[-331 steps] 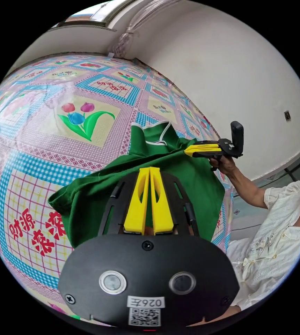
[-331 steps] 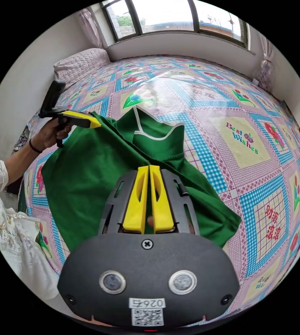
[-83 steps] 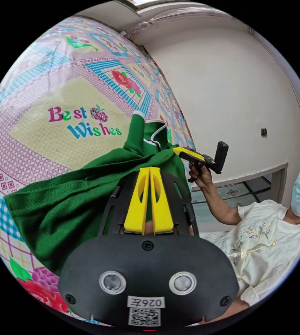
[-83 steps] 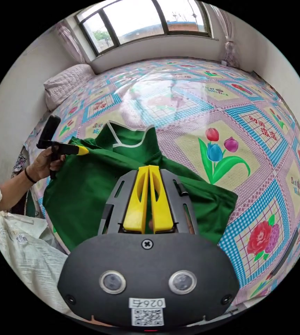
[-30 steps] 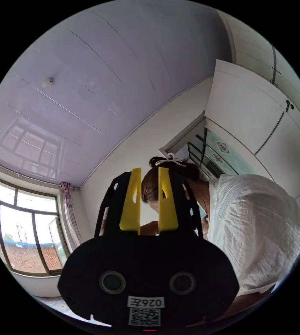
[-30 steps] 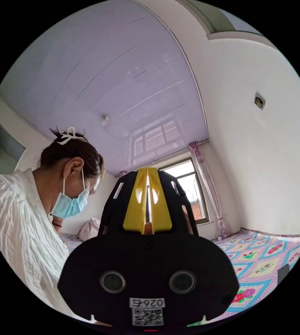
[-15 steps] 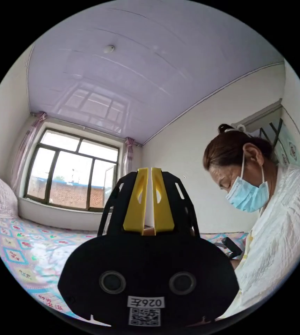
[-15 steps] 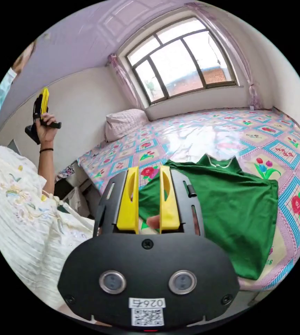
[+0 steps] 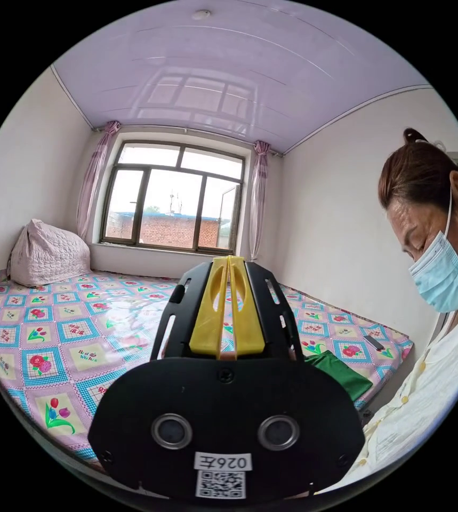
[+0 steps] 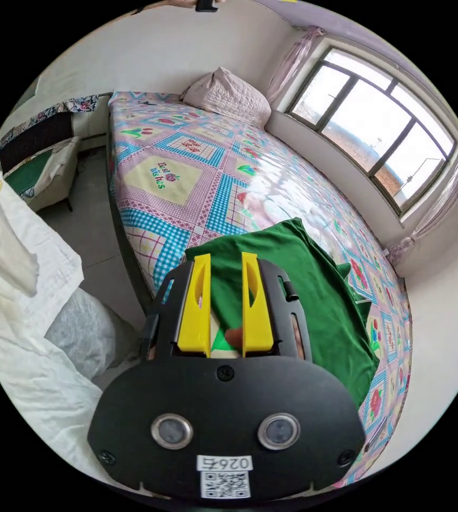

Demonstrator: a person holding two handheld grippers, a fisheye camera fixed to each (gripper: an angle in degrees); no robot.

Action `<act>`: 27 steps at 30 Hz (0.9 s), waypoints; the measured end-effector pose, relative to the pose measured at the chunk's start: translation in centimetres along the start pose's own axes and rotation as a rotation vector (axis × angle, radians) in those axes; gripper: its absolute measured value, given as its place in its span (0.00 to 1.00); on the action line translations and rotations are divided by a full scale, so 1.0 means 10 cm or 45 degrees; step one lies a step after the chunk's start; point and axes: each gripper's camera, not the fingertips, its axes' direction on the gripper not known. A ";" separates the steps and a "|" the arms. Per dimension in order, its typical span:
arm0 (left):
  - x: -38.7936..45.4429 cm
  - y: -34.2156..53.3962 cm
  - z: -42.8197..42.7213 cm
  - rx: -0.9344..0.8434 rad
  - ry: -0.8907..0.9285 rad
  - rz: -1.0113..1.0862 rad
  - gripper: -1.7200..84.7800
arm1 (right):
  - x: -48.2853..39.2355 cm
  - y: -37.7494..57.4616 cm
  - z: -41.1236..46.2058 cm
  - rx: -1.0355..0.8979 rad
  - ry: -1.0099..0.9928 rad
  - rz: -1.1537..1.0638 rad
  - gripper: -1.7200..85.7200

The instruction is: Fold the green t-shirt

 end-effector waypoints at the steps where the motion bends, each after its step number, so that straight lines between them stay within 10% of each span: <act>1: -0.06 0.03 0.04 -0.014 -0.009 -0.003 0.01 | -0.13 0.02 0.17 -0.017 -0.001 -0.045 0.08; 20: -0.55 0.82 1.32 -0.189 0.033 -0.096 0.02 | -0.59 0.42 1.98 -0.229 0.107 -0.166 0.07; 27: -0.47 1.59 2.78 -0.691 0.167 0.002 0.22 | -0.50 0.62 2.30 -0.261 0.135 -0.138 0.01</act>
